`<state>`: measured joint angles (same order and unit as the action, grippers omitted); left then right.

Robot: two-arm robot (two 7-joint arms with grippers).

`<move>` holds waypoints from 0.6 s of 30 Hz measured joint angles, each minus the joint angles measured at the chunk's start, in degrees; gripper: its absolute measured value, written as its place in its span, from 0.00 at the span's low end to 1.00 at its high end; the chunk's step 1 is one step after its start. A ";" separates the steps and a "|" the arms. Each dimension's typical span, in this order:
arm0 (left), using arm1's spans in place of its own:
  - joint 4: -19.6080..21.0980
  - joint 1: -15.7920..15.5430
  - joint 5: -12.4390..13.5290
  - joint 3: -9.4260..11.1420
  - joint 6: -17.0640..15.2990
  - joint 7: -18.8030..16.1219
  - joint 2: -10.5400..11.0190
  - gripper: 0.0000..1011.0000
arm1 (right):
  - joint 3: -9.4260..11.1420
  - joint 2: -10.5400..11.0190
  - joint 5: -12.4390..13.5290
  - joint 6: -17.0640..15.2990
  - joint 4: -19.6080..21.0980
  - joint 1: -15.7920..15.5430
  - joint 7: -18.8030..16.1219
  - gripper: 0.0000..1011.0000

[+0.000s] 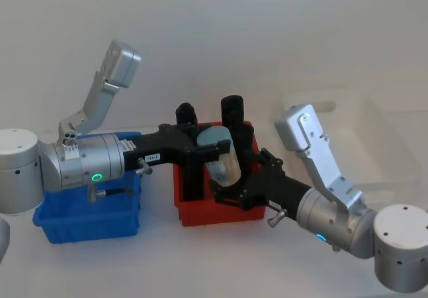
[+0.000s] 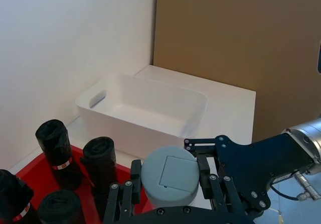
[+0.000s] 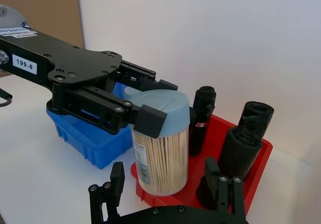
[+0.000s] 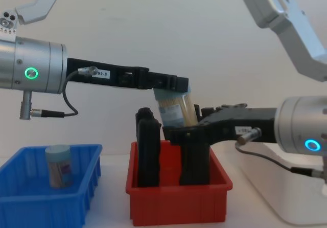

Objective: Pick the cotton swabs from the blue box and place them into the white box.

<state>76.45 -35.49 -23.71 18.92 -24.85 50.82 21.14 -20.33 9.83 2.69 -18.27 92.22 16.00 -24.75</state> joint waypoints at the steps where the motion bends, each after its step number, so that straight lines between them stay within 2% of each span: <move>1: 0.00 0.00 0.00 0.00 0.00 0.00 0.00 0.66 | -0.09 -0.15 -0.05 0.00 -0.17 0.13 0.04 0.99; 12: 0.00 0.00 0.00 0.00 0.00 -0.01 0.00 0.66 | -1.47 -2.59 -0.69 -0.01 -3.42 2.36 -0.05 0.99; 18: 0.00 0.00 0.00 0.00 0.00 -0.01 0.00 0.66 | -1.86 -3.39 -0.70 -0.02 -4.79 3.17 -0.24 0.84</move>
<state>76.45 -35.49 -23.71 18.92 -24.85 50.81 21.14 -22.19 6.44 1.99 -18.29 87.44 19.17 -24.99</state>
